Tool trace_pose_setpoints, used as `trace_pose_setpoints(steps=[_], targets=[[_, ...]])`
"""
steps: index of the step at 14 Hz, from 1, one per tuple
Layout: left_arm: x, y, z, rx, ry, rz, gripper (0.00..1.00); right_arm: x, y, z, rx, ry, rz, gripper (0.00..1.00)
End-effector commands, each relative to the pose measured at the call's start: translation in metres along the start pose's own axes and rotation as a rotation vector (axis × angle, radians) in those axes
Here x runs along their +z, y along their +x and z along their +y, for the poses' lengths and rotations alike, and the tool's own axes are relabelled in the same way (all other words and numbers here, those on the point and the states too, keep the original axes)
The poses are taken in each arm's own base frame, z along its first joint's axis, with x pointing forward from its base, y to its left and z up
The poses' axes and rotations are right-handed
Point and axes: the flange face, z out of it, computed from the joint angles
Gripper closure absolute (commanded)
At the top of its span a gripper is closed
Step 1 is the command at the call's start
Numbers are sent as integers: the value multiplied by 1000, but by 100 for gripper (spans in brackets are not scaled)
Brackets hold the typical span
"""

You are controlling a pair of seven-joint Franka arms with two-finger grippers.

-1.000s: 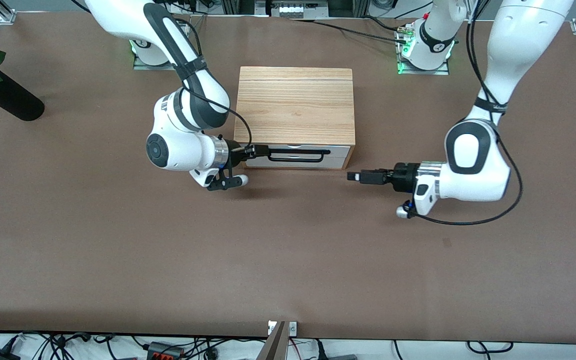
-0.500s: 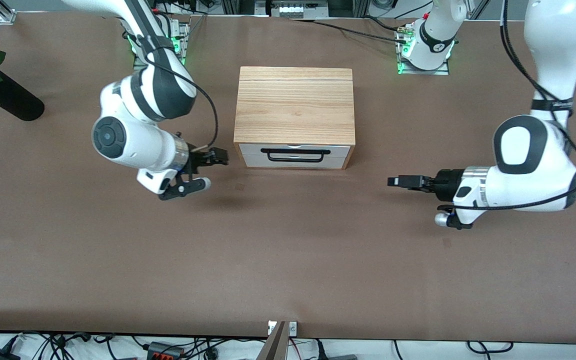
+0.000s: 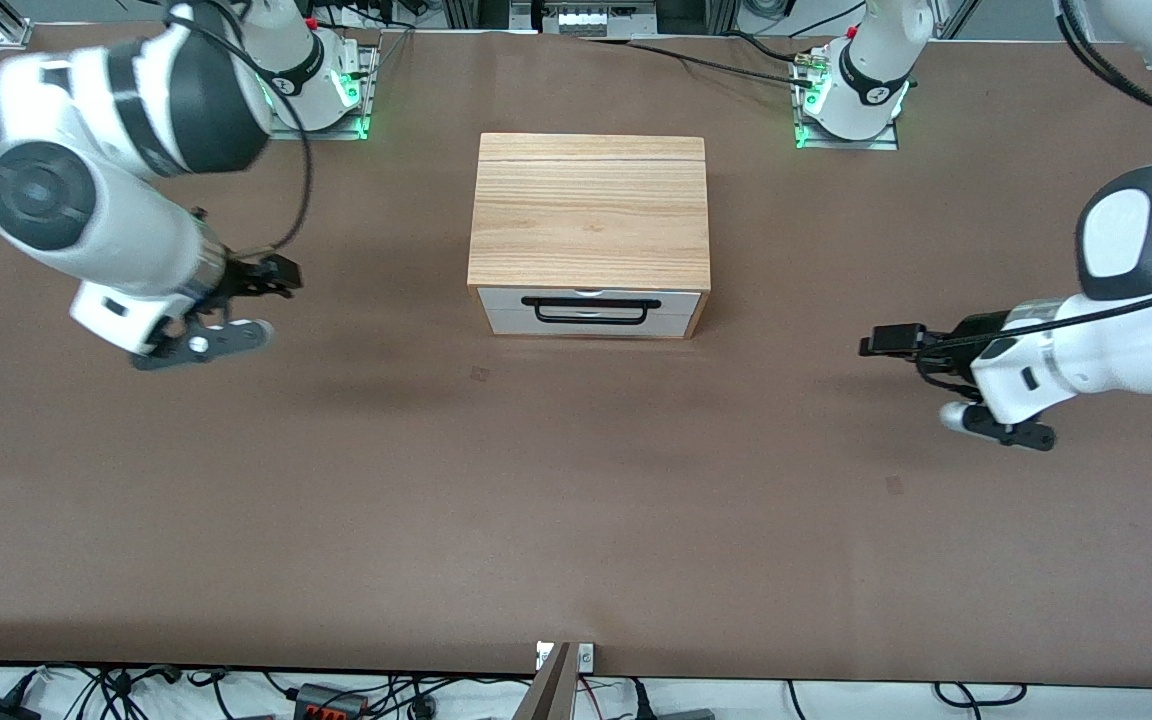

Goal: Close drawer with both arms simultaneously

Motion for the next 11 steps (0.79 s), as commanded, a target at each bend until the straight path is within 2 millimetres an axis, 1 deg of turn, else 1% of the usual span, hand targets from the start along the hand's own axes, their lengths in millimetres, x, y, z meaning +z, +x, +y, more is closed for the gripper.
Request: trace_pose_setpoints(steps=[1,2,3,4,5,6,7,8,9,10,11], targets=[[-61,-38,0,-12,158,63,0,-50,-38,38,7,16,-7,0],[-83,-55,6,-13,238,95,0,-71,-62,69,54,47,18,0],[-95,-65,8,-23,327,110,0,-72,-70,82,64,77,22,0],[-102,-73,7,-26,385,113,0,-73,-78,91,68,93,25,0],[-103,-82,2,-49,390,102,0,-72,-86,100,79,107,23,0],[-105,-93,-3,-72,382,113,0,-72,-97,103,90,109,28,0],[-106,-105,6,-88,344,146,0,-66,-103,108,105,112,38,0],[-102,-114,9,-109,332,154,0,-57,-104,110,114,108,68,0],[-100,-120,10,-115,332,164,0,-48,-105,113,125,110,85,0],[-98,-121,10,-114,330,168,0,-38,-105,119,138,122,75,0],[-95,-127,10,-117,332,161,0,-31,-105,121,138,120,64,0]])
